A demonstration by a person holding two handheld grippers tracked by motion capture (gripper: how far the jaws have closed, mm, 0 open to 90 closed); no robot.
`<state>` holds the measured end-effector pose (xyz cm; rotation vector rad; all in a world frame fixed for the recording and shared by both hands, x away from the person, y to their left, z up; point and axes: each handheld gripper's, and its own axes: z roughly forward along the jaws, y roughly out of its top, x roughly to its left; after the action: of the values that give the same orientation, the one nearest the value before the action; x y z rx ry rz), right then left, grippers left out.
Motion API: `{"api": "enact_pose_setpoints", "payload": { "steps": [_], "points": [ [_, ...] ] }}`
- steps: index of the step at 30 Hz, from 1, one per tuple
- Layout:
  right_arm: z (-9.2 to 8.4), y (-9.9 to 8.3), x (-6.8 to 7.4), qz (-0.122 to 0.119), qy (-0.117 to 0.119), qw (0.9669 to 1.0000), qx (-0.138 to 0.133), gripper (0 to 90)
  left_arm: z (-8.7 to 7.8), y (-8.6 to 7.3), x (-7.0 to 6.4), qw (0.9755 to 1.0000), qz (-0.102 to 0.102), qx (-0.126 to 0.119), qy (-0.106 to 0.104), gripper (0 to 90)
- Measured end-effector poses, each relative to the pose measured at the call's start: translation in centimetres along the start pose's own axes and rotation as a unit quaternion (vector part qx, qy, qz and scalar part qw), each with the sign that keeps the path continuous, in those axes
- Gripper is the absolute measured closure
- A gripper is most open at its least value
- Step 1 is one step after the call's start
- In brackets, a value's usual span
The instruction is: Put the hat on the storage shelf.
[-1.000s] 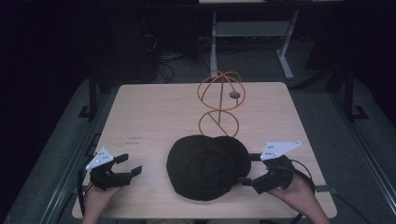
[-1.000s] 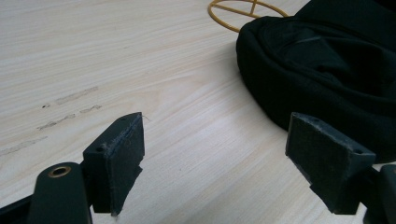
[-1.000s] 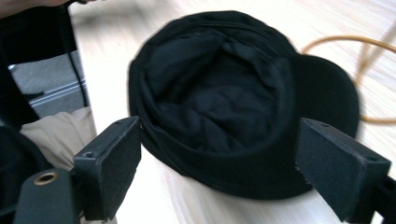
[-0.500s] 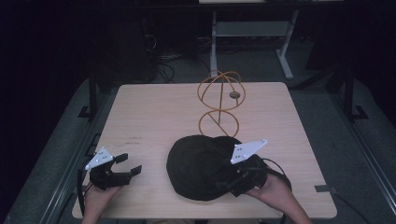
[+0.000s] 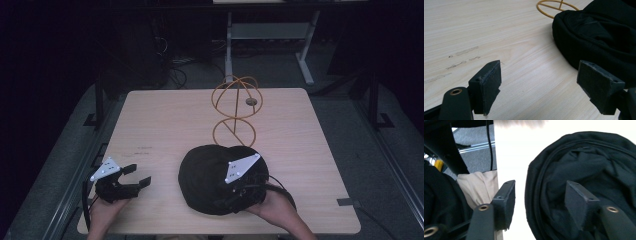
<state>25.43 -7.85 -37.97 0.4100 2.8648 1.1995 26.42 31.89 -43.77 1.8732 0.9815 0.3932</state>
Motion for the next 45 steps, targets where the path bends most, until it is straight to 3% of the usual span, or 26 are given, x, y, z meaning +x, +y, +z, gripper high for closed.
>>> {"api": "enact_pose_setpoints", "payload": {
  "steps": [7,14,29,36,45],
  "points": [
    [2.0,0.2,0.4,-0.011,0.008,0.9998,0.017,52.3,-0.1,0.0,0.1,1.0000,-0.003,0.000,0.001,19.1],
    [3.6,0.5,0.5,-0.016,0.008,0.9991,0.037,54.4,-0.1,0.0,0.1,1.0000,-0.006,-0.003,-0.001,19.1],
    [6.0,0.2,0.3,0.000,0.002,0.9971,0.077,60.0,0.0,0.0,0.0,1.0000,-0.004,0.000,-0.003,19.2],
    [6.7,0.4,0.4,0.001,-0.010,0.9960,0.088,66.7,0.0,0.0,-0.1,1.0000,-0.002,0.002,-0.005,19.2],
    [8.2,0.6,0.9,-0.013,-0.035,0.9913,0.127,72.2,0.2,0.0,-0.2,0.9999,0.001,0.005,-0.009,19.2]
  ]
}}
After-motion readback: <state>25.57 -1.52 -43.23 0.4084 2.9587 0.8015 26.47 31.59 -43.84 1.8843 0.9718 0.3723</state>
